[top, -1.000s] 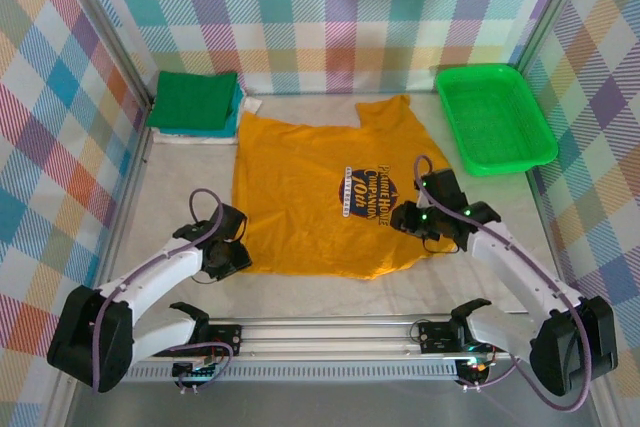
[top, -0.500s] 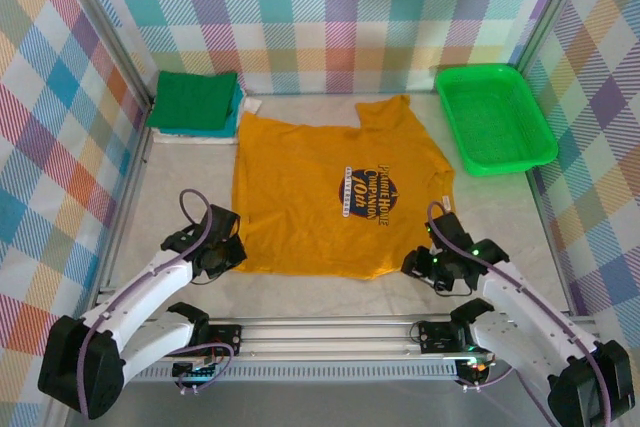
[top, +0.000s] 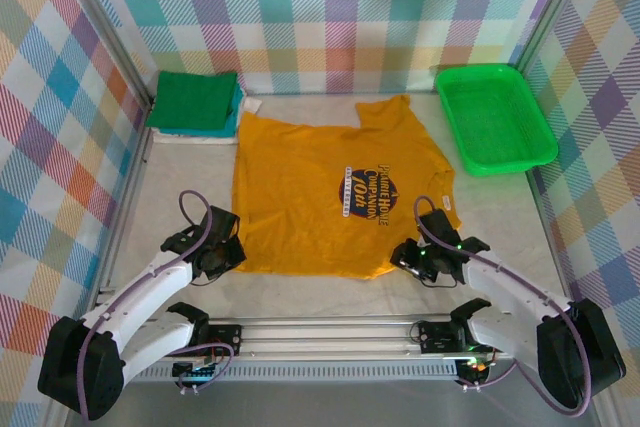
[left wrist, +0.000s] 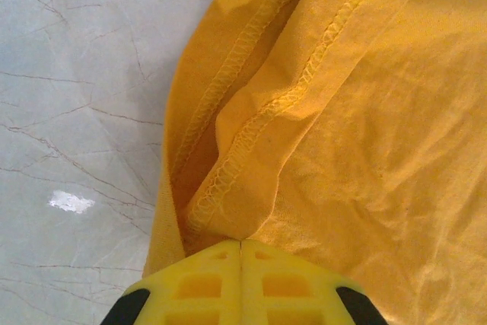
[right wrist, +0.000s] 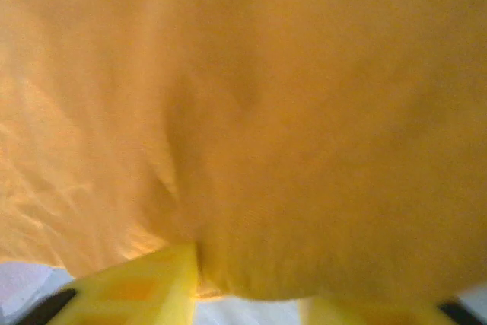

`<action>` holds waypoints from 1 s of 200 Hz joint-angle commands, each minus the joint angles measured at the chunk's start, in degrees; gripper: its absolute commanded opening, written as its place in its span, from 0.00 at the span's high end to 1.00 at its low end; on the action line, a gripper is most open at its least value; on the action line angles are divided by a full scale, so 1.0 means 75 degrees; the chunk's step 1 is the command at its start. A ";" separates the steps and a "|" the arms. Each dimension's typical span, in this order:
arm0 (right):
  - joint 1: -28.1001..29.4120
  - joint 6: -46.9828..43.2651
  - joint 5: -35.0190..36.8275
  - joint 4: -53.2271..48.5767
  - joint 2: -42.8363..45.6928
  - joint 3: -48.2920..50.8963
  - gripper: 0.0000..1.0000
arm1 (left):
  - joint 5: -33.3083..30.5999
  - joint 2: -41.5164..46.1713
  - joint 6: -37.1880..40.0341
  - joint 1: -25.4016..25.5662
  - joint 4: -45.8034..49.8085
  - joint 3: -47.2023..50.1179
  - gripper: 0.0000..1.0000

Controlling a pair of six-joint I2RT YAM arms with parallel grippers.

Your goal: Fold and stack the t-shirts

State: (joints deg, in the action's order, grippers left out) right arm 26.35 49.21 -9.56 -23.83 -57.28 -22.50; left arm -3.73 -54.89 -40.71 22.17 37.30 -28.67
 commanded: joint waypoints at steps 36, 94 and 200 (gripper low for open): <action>-0.0029 -0.0138 0.0539 0.0094 0.0398 -0.0164 1.00 | -0.0320 0.0371 0.0051 -0.0103 0.0213 -0.0079 1.00; -0.0034 -0.0425 0.0842 -0.2401 0.0826 -0.1338 1.00 | -0.0519 0.1043 0.0310 -0.0121 0.1194 -0.0591 1.00; -0.0039 -0.1964 0.1268 -0.3965 -0.2107 -0.5273 1.00 | -0.0893 0.0804 0.0349 -0.0144 0.0339 -0.1311 1.00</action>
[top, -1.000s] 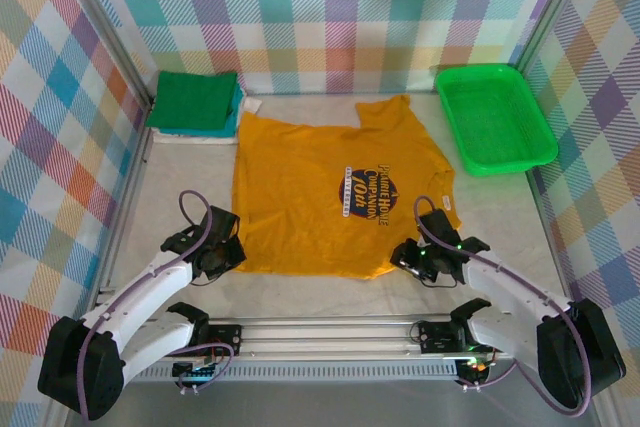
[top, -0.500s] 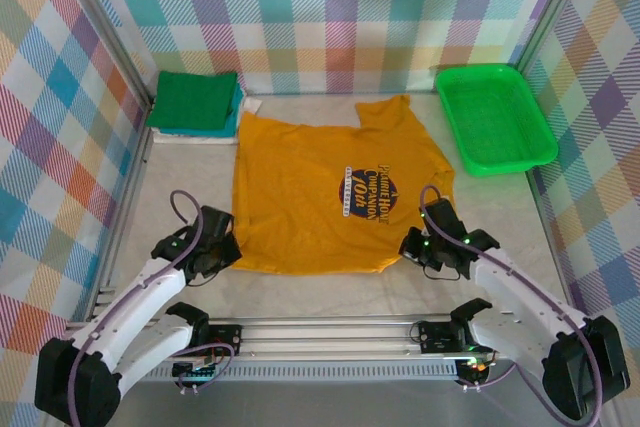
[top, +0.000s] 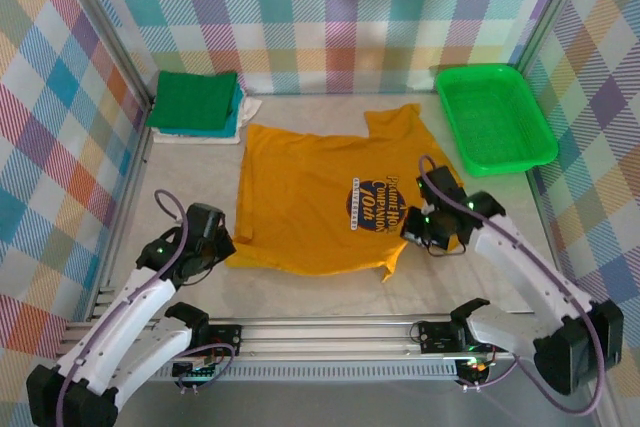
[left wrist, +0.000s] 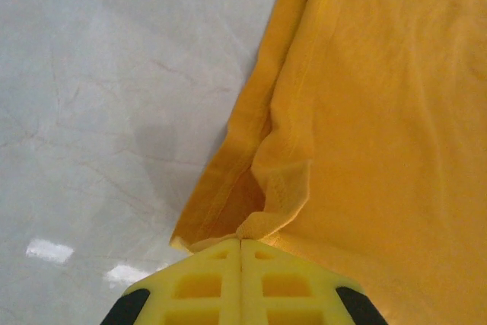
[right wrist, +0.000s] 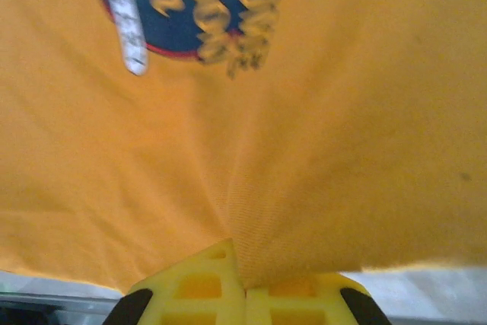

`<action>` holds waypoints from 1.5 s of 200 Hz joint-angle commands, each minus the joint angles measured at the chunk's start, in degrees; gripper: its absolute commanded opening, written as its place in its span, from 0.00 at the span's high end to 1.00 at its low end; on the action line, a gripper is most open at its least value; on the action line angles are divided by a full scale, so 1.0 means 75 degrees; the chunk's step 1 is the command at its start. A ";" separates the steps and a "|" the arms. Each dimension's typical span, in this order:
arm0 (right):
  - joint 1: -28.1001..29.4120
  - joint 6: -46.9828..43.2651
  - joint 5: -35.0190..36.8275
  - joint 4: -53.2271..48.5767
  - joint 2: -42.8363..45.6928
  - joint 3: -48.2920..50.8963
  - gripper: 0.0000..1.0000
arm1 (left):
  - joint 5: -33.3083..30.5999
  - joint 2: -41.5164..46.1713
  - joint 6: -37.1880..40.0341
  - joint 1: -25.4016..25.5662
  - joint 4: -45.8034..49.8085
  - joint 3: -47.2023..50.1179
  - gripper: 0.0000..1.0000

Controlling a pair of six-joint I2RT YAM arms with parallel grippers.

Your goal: Fold and stack the t-shirts

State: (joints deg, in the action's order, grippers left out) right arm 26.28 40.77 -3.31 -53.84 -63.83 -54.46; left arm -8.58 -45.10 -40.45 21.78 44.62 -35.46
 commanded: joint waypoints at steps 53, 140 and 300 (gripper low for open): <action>-0.0141 -0.1485 0.0115 0.1340 -0.3536 -0.2378 0.72 | -0.0697 -0.1448 0.0767 -0.0196 -0.1352 -0.0687 1.00; -0.1541 -0.0903 -0.1220 0.2599 -0.0239 0.1453 0.47 | -0.0371 -0.1935 0.0928 -0.0694 -0.1788 -0.0200 1.00; -0.2157 -0.0562 -0.1815 0.4017 -0.2246 0.2139 0.50 | -0.0142 -0.2122 0.0899 -0.0771 -0.1977 -0.0065 1.00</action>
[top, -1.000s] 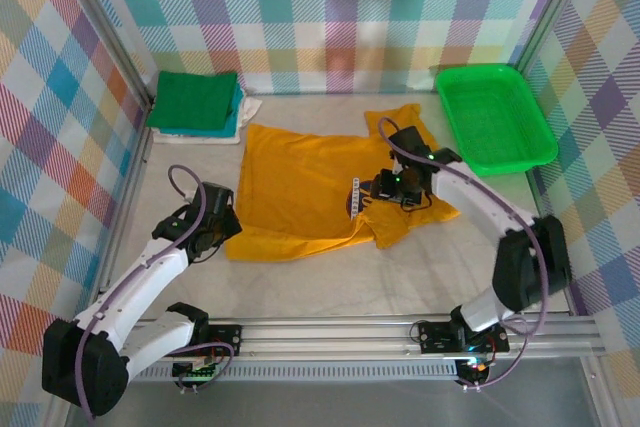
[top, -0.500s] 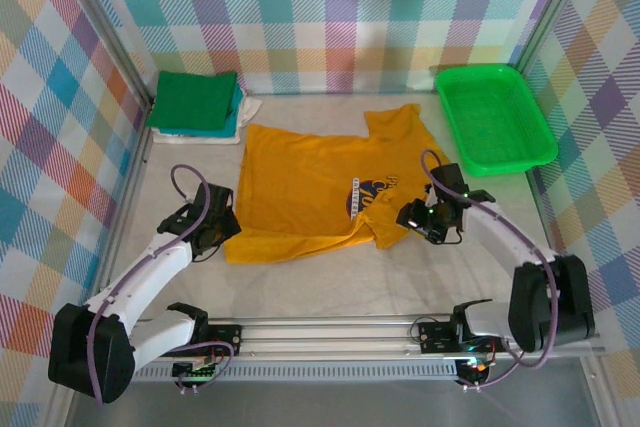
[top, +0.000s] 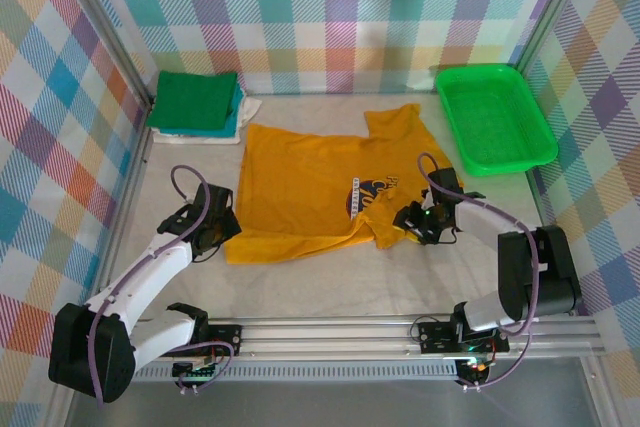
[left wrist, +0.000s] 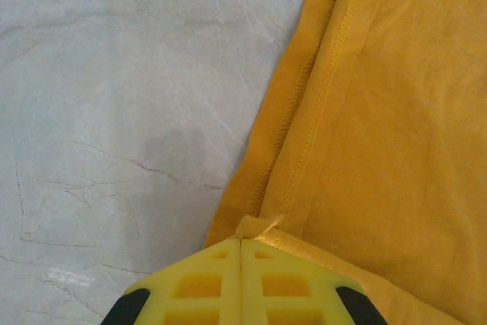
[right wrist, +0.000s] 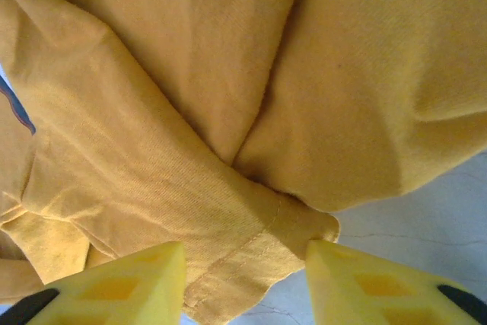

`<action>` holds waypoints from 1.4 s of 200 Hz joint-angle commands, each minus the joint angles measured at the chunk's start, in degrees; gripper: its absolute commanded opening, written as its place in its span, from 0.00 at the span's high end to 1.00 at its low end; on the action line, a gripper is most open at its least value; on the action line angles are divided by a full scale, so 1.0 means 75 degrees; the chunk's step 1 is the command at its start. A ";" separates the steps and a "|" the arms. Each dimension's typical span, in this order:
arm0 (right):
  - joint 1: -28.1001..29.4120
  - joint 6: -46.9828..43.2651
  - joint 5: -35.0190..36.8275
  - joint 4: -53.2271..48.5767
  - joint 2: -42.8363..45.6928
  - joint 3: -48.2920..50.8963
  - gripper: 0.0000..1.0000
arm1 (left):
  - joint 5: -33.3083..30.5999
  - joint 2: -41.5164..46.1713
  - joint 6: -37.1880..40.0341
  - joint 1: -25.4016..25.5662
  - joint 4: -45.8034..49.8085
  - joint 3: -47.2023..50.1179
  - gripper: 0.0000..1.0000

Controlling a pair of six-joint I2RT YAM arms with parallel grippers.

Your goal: Fold and stack the t-shirts

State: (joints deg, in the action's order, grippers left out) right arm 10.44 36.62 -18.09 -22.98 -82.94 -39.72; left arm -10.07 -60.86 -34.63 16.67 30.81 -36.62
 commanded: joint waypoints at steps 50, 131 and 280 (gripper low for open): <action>-0.0103 0.0172 0.0213 -0.0080 0.0393 0.0466 0.46 | 0.0124 -0.0102 0.0106 -0.0089 -0.0258 0.0150 1.00; -0.0085 -0.0218 -0.0257 -0.0375 0.1136 0.0113 0.94 | 0.0152 -0.0004 0.0094 -0.0089 -0.0078 0.0077 1.00; 0.4235 0.0451 0.1058 -0.3822 0.2635 -0.1112 1.00 | 0.0256 0.0200 0.0074 -0.0089 -0.0260 0.0455 1.00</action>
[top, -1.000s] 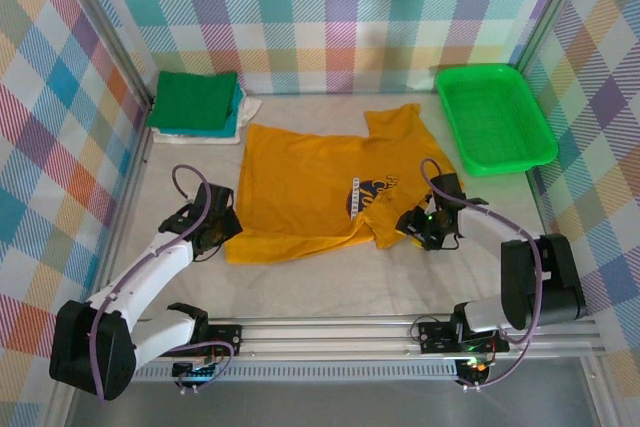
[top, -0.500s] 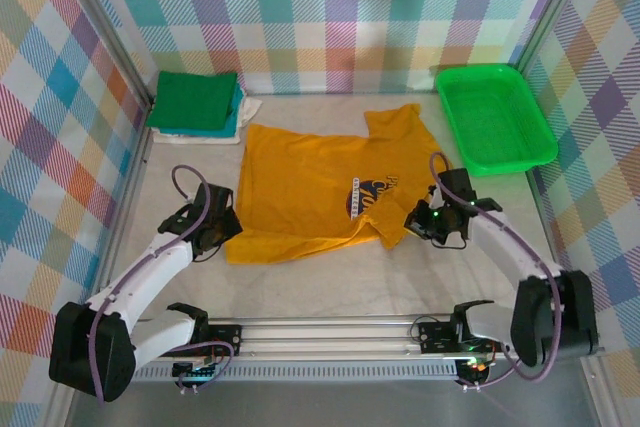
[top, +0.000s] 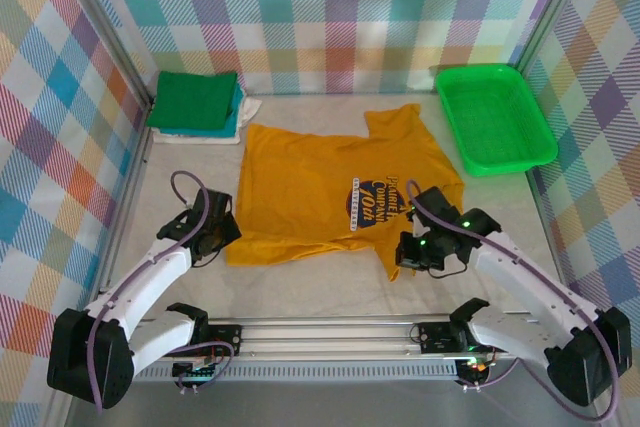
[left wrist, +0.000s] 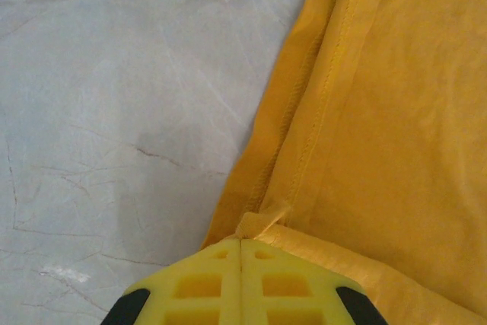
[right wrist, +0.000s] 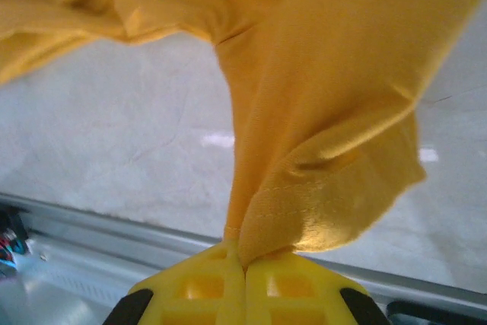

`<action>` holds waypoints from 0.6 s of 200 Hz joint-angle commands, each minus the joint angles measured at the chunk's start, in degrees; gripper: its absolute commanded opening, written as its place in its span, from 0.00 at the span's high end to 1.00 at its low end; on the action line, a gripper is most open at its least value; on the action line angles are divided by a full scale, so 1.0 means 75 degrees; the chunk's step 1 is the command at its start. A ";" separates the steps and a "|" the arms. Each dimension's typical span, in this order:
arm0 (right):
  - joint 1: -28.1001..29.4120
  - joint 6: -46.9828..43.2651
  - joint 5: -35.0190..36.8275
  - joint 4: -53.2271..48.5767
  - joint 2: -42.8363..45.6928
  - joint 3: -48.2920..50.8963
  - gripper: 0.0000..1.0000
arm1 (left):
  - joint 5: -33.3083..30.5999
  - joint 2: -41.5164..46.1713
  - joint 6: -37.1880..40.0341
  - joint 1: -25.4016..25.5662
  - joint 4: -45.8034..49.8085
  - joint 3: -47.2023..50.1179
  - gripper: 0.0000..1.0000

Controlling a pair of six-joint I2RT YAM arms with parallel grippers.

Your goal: Fold and stack the t-shirts

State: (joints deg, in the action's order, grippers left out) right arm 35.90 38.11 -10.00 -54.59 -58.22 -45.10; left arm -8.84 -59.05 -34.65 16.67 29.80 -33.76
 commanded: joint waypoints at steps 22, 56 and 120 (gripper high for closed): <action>0.1470 0.0181 0.0387 0.0218 -0.1784 -0.0938 1.00 | 0.0089 -0.0074 0.0140 -0.0089 -0.0069 -0.0004 1.00; 0.1741 0.0358 0.1022 0.0134 -0.1673 -0.0988 0.57 | -0.0151 0.0060 0.0283 -0.0089 0.0128 -0.0002 1.00; -0.0696 0.0931 -0.0037 0.0385 0.0309 0.0789 0.52 | 0.0030 -0.0198 0.0243 -0.0101 -0.0264 0.0122 1.00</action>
State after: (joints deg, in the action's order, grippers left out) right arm 36.88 42.52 -5.28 -51.22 -57.84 -45.95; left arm -8.60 -59.57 -33.58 16.67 29.56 -33.12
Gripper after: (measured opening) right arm 0.491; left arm 0.050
